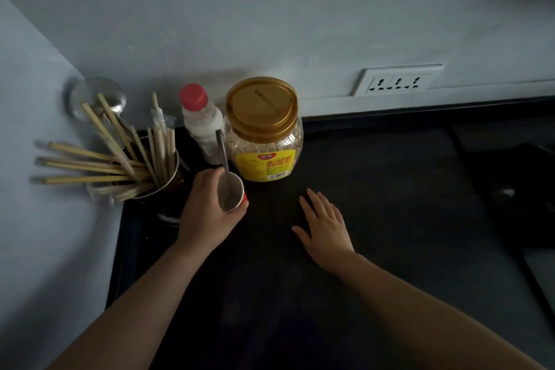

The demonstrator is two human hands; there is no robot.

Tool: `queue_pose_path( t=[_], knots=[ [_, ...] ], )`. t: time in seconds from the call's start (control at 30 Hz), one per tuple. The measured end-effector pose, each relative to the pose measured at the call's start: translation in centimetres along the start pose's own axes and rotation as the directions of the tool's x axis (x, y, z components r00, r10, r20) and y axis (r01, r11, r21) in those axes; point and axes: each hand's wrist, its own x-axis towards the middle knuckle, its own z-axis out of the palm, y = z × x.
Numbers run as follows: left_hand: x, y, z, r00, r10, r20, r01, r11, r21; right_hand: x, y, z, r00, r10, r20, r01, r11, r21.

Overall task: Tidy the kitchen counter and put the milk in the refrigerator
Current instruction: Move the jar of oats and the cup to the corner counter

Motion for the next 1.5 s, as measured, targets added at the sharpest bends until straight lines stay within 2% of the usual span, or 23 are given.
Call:
queue_pose_path(
  t=[0.23, 0.47, 0.57, 0.7, 0.8, 0.97, 1.13, 1.3, 1.4, 1.5],
  knots=[
    [1.2, -0.3, 1.2, 0.999, -0.042, 0.029, 0.041, 0.999, 0.015, -0.1, 0.0, 0.2, 1.0, 0.006, 0.013, -0.006, 1.0, 0.013],
    [0.4, -0.2, 0.6, 1.0, -0.01, 0.027, 0.01, 1.0, 0.027, 0.3, -0.7, -1.0, 0.998, 0.038, 0.052, -0.04, 0.998, 0.04],
    [-1.3, -0.2, -0.5, 1.0, 0.01, -0.017, -0.009, 0.999, 0.042, 0.7, -2.2, -2.6, 1.0, 0.028, 0.011, -0.029, 0.991, 0.131],
    [-4.4, -1.4, -2.1, 0.999, 0.032, -0.008, -0.032, 0.997, 0.073, 1.3, -5.7, -4.7, 0.99, -0.072, -0.118, 0.101, 0.958, 0.268],
    [-6.7, -3.0, -2.6, 1.0, -0.017, -0.005, 0.018, 0.988, 0.151, 2.0, -8.6, -5.8, 0.98, -0.137, -0.144, 0.183, 0.902, 0.392],
    [-9.2, -6.6, -1.8, 0.993, -0.095, 0.07, 0.069, 0.951, 0.3, 3.4, -11.5, -5.4, 0.992, -0.066, -0.108, 0.114, 0.841, 0.529],
    [-10.9, -9.2, -0.5, 0.973, -0.146, 0.179, 0.054, 0.898, 0.437, 3.1, -12.0, -4.7, 0.993, -0.005, -0.122, 0.07, 0.842, 0.535],
    [-11.6, -10.0, 0.4, 0.978, -0.142, 0.151, 0.069, 0.91, 0.409, 2.1, -11.9, -4.9, 0.987, 0.041, -0.155, 0.042, 0.867, 0.496],
    [-11.7, -10.2, 0.6, 0.982, -0.133, 0.131, 0.068, 0.909, 0.411, 3.0, -12.1, -6.3, 0.968, 0.006, -0.249, 0.112, 0.881, 0.46],
    [-11.7, -10.3, 0.7, 0.985, -0.132, 0.115, 0.074, 0.91, 0.408, 4.1, -13.1, -7.0, 0.963, -0.052, -0.265, 0.167, 0.885, 0.434]
  ],
)
